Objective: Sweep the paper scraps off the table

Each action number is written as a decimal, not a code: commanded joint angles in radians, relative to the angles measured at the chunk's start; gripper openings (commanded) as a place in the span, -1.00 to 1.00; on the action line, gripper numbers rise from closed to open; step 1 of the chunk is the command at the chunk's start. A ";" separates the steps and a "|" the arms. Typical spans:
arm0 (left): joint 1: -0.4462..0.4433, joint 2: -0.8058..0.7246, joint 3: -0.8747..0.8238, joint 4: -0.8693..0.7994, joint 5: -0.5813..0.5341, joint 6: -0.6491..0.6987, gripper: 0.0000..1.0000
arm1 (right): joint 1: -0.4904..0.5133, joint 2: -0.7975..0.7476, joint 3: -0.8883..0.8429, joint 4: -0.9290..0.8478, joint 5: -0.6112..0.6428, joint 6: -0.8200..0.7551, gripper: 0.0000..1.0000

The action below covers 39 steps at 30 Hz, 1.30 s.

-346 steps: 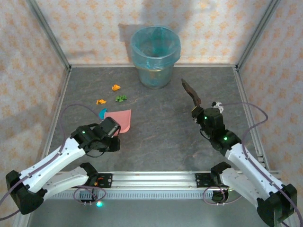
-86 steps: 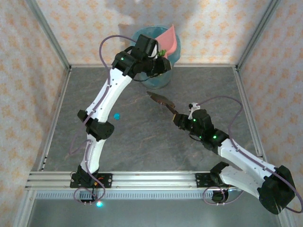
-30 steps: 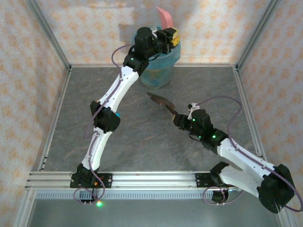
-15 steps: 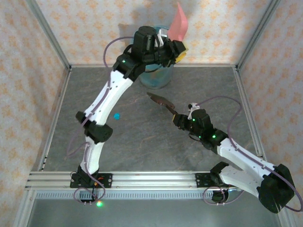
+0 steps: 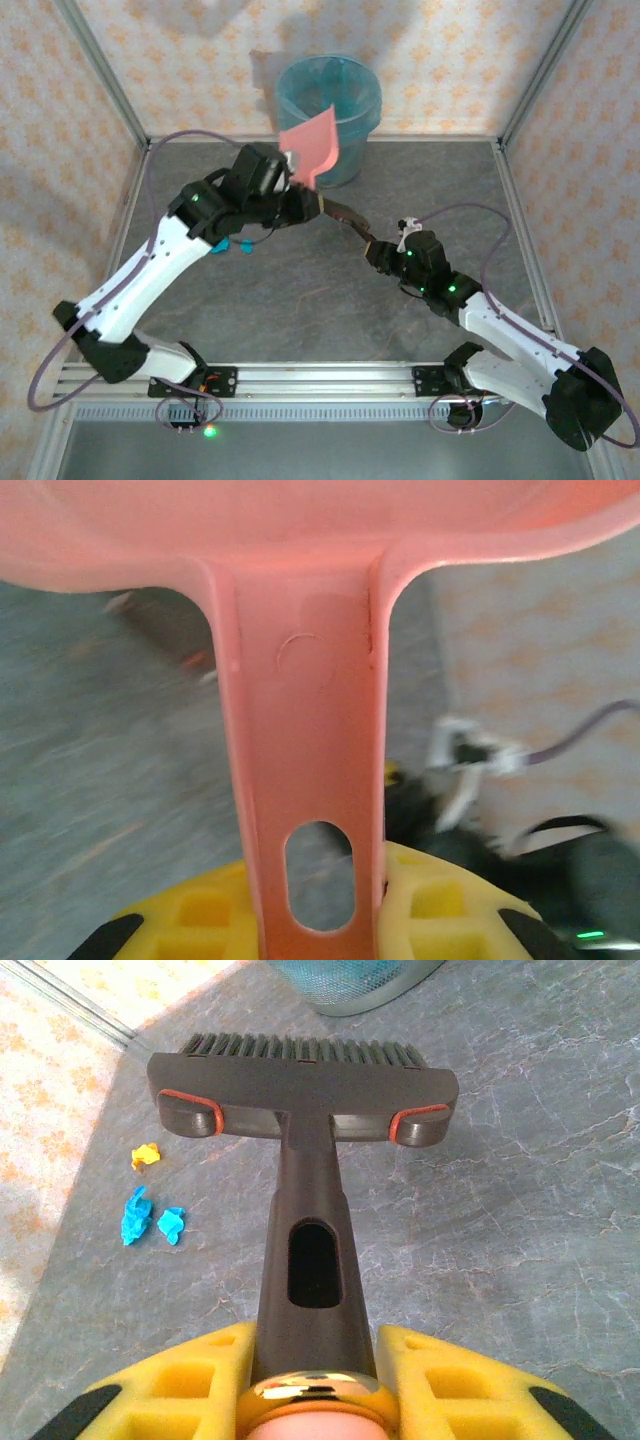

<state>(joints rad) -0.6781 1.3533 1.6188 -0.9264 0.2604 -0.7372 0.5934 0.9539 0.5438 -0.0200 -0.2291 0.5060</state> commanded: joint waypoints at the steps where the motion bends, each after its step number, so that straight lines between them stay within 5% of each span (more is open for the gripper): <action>1: 0.006 -0.141 -0.088 -0.110 -0.200 0.082 -1.00 | -0.004 -0.031 -0.010 0.067 0.016 0.011 -1.00; 9: 0.008 -0.365 -0.286 -0.311 -0.334 0.094 -1.00 | -0.003 -0.032 -0.008 0.071 0.011 0.010 -1.00; 19: 0.006 -0.503 -0.453 -0.492 -0.278 0.052 -1.00 | 0.050 0.020 0.079 0.041 -0.021 -0.051 -1.00; 29: 0.006 -0.593 -0.636 -0.570 -0.229 -0.008 -1.00 | 0.265 0.324 0.445 -0.230 0.072 -0.213 -1.00; 39: 0.005 -0.626 -0.715 -0.648 -0.165 0.015 -1.00 | 0.335 0.555 0.691 -0.315 0.062 -0.285 -1.00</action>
<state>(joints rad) -0.6781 0.7391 0.9253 -1.5169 0.0723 -0.7277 0.8951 1.4849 1.1515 -0.3233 -0.1879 0.2802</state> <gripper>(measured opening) 0.220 0.296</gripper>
